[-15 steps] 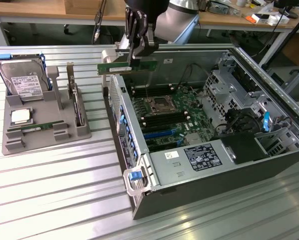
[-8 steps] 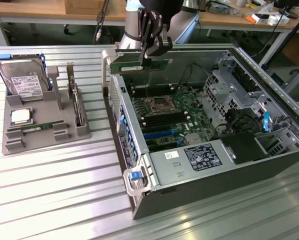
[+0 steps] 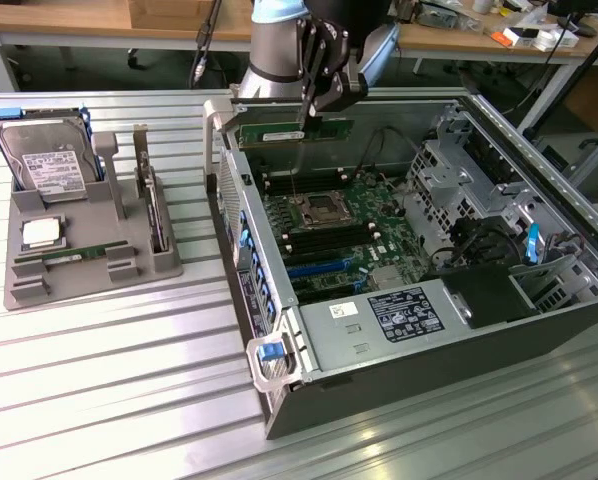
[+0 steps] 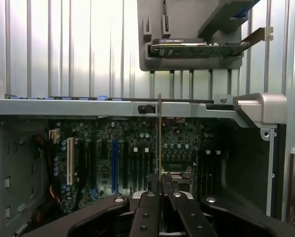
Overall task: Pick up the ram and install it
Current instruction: 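Pick up the ram and move it above insertion slot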
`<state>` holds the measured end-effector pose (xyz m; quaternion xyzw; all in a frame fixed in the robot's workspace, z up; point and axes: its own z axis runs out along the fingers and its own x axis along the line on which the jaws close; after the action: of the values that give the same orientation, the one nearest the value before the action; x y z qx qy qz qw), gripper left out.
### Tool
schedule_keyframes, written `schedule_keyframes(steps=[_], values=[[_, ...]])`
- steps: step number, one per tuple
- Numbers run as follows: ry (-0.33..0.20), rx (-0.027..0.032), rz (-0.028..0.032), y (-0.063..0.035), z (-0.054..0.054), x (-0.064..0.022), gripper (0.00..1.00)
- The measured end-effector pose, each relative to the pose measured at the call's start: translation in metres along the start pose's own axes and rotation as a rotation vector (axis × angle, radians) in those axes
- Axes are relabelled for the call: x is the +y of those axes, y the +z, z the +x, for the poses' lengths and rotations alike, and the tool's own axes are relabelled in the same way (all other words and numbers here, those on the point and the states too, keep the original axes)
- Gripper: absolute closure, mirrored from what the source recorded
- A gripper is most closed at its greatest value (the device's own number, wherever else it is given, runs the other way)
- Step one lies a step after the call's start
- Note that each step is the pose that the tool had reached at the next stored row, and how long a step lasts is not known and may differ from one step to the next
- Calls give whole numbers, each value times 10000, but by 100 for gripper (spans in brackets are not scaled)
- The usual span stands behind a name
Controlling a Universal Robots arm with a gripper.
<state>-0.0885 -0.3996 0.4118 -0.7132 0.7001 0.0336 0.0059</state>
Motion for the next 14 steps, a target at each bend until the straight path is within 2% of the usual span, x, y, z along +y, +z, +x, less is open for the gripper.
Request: schedule_keyframes(steps=[5,7,14], values=[[-1,1,0,-5,2,-113,87],[-1,0,0,-8,4,-213,87],[0,1,0,-16,7,-409,87]])
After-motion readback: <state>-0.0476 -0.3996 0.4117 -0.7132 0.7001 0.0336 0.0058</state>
